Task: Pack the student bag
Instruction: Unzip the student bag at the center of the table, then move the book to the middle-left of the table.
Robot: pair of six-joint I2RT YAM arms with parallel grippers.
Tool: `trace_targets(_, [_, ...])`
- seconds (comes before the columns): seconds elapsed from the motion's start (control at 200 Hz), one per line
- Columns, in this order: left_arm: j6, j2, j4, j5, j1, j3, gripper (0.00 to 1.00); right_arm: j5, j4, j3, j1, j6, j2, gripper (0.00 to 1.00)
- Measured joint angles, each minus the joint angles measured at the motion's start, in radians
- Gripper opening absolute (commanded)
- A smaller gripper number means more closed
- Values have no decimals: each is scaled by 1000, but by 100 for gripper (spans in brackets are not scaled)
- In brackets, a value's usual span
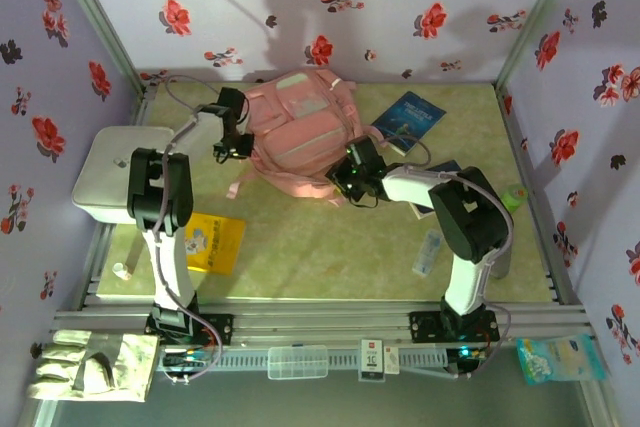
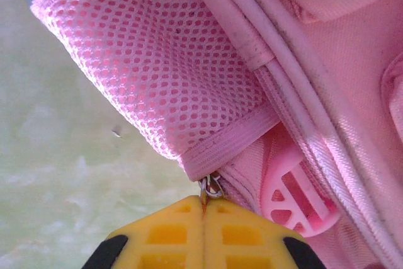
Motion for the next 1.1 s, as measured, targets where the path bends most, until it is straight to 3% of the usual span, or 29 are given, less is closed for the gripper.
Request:
trace_targets(0.175, [-69, -3, -29, -38, 13, 19, 43, 10, -20, 23, 14, -27, -5, 65])
trace_targets(0.255, [-107, -35, -42, -47, 16, -2, 48, 62, -71, 22, 13, -77, -46, 73])
trace_targets(0.47, [-223, -348, -65, -53, 18, -236, 68, 237, -170, 6, 0, -244, -240, 90])
trace_targets(0.635, [-317, -606, -46, -60, 23, -470, 87, 322, -195, -6, -41, -340, -320, 91])
trace_targets(0.795, [-396, -718, -11, -59, 26, -694, 99, 327, -214, -6, -65, -428, -325, 91])
trace_targets(0.96, [-455, -746, 42, -50, 28, -822, 100, 298, -205, -1, -66, -472, -320, 99])
trace_targets(1.1, [-466, -733, 105, -43, 32, -842, 100, 269, -182, 0, -66, -479, -299, 99])
